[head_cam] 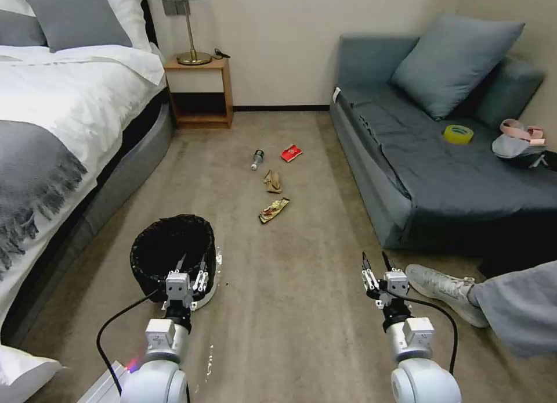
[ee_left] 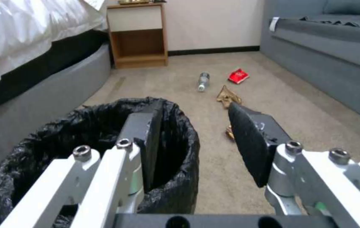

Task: Pick up the trash bin, then pick up the garbage on the floor and place it into the trash bin.

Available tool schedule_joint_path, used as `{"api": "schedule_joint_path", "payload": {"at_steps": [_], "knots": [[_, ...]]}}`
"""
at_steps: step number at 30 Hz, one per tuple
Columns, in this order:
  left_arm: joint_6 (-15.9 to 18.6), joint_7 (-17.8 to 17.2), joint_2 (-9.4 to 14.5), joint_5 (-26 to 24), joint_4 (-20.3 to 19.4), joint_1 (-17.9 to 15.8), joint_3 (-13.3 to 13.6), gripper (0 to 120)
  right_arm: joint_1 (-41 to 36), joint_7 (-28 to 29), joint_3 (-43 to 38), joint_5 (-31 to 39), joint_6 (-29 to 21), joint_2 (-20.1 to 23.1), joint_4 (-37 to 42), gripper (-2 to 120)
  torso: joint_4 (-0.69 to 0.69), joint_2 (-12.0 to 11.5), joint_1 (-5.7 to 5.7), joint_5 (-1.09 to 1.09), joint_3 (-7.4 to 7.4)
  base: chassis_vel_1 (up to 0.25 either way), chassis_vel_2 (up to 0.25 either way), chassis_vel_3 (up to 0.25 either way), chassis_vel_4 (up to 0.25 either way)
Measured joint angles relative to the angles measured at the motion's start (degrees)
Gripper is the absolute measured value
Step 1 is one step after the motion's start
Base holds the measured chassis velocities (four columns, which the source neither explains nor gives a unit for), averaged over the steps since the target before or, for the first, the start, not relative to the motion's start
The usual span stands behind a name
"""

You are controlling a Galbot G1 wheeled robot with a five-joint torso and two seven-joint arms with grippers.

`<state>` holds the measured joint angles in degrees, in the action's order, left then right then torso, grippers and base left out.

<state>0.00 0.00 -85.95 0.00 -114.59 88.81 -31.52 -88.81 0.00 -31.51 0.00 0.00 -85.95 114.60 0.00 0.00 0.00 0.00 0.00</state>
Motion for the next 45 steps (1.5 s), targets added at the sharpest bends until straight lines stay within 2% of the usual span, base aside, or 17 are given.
{"api": "schedule_joint_path", "payload": {"at_steps": [21, 23, 24, 27, 28, 29, 30, 34, 35, 37, 39, 40, 44, 45], "knots": [[0.1, 0.0, 0.0, -0.1, 0.0, 0.0, 0.0, 50, 0.0, 0.0, 0.0, 0.1, 0.0, 0.0, 0.0, 50, 0.00, 0.0, 0.00, 0.00, 0.00, 0.000, 0.000, 0.000, 0.000], [2.0, -1.4, 0.4, -1.7, -0.6, -0.2, -0.6, 58, -0.1, 0.5, 0.0, 1.8, -1.8, 0.9, 0.7, 59, 0.00, 0.0, 0.00, 0.00, 0.00, 0.000, 0.000, 0.000, 0.000], [2.0, -1.4, 0.4, -1.7, -0.6, -0.2, -0.6, 58, -0.1, 0.5, 0.0, 1.8, -1.8, 0.9, 0.7, 59, 0.00, 0.0, 0.00, 0.00, 0.00, 0.000, 0.000, 0.000, 0.000], [6.8, -4.6, 1.3, -5.2, -2.1, -0.6, -2.0, 71, -0.3, 1.8, 0.0, 6.2, -6.5, 3.0, 2.6, 70, 0.00, 0.0, 0.00, 0.00, 0.00, 0.000, 0.000, 0.000, 0.000], [9.7, -6.6, 1.8, -7.4, -3.1, -0.9, -2.9, 79, -0.5, 2.7, 0.0, 9.0, -9.4, 4.2, 3.8, 78, 0.00, 0.0, 0.00, 0.00, 0.00, 0.000, 0.000, 0.000, 0.000], [9.7, -6.6, 1.8, -7.4, -3.1, -0.9, -2.9, 79, -0.5, 2.7, 0.0, 9.0, -9.4, 4.2, 3.8, 78, 0.00, 0.0, 0.00, 0.00, 0.00, 0.000, 0.000, 0.000, 0.000], [11.2, -7.6, 2.1, -8.5, -3.6, -1.1, -3.3, 81, -0.5, 3.2, -0.1, 10.3, -11.0, 4.9, 4.4, 80, 0.00, 0.0, 0.00, 0.00, 0.00, 0.000, 0.000, 0.000, 0.000], [18.8, -12.7, 3.5, -14.2, -6.0, -1.8, -5.5, 97, -0.9, 5.4, -0.1, 17.4, -18.5, 8.2, 7.4, 98, 0.00, 0.0, 0.00, 0.00, 0.00, 0.000, 0.000, 0.000, 0.000], [18.8, -12.7, 3.5, -14.2, -6.0, -1.8, -5.5, 97, -0.9, 5.4, -0.1, 17.4, -18.5, 8.2, 7.4, 98, 0.00, 0.0, 0.00, 0.00, 0.00, 0.000, 0.000, 0.000, 0.000], [21.9, -14.8, 4.1, -16.6, -7.1, -2.1, -6.5, 100, -1.1, 6.3, -0.2, 20.3, -21.7, 9.5, 8.6, 100, 0.00, 0.0, 0.00, 0.00, 0.00, 0.000, 0.000, 0.000, 0.000], [26.4, -17.9, 5.0, -20.0, -8.5, -2.5, -7.8, 100, -1.4, 7.7, -0.2, 24.7, -26.4, 11.6, 10.5, 100, 0.00, 0.0, 0.00, 0.00, 0.00, 0.000, 0.000, 0.000, 0.000], [26.4, -17.9, 5.0, -20.0, -8.5, -2.5, -7.8, 100, -1.4, 7.7, -0.2, 24.7, -26.4, 11.6, 10.5, 100, 0.00, 0.0, 0.00, 0.00, 0.00, 0.000, 0.000, 0.000, 0.000], [34.0, -23.0, 6.4, -25.6, -11.0, -3.3, -10.1, 100, -1.8, 9.9, -0.3, 31.7, -33.9, 14.8, 13.5, 100, 0.00, 0.0, 0.00, 0.00, 0.00, 0.000, 0.000, 0.000, 0.000], [34.0, -23.0, 6.4, -25.6, -11.0, -3.3, -10.1, 100, -1.8, 9.9, -0.3, 31.7, -33.9, 14.8, 13.5, 100, 0.00, 0.0, 0.00, 0.00, 0.00, 0.000, 0.000, 0.000, 0.000]]}}
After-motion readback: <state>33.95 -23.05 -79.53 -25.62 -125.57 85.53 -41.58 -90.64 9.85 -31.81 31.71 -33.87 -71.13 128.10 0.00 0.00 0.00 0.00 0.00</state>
